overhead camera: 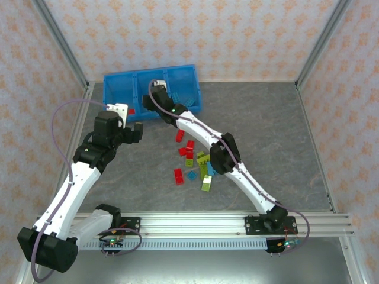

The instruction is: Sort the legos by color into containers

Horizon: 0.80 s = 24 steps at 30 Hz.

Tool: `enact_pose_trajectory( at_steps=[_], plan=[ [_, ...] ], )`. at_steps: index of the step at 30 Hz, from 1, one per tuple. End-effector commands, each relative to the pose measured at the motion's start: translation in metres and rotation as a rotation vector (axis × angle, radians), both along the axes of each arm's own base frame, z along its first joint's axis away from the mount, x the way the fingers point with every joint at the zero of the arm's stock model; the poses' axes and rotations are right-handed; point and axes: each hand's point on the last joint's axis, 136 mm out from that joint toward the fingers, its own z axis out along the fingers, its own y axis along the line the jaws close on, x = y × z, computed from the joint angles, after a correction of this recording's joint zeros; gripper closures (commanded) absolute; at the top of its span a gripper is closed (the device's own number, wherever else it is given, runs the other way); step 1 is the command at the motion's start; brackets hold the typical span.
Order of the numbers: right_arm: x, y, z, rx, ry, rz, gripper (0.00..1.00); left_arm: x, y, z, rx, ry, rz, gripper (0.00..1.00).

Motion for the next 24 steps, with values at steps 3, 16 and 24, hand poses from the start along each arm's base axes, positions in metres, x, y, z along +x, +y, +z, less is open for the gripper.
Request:
enact_pose_trajectory(
  at_steps=[3, 16, 24],
  plan=[
    [-0.010, -0.002, 0.081, 0.089, -0.067, 0.025, 0.47, 0.001, 0.005, 0.006, 0.015, -0.032, 0.023, 0.00],
    [-0.162, -0.122, 0.136, -0.150, 0.192, 0.179, 0.40, 0.007, -0.002, -0.004, -0.044, 0.008, 0.021, 0.01],
    [-0.243, -0.240, 0.136, -0.243, 0.221, 0.025, 0.26, 0.018, -0.066, -0.042, -0.313, 0.317, -0.038, 0.06]
  ],
)
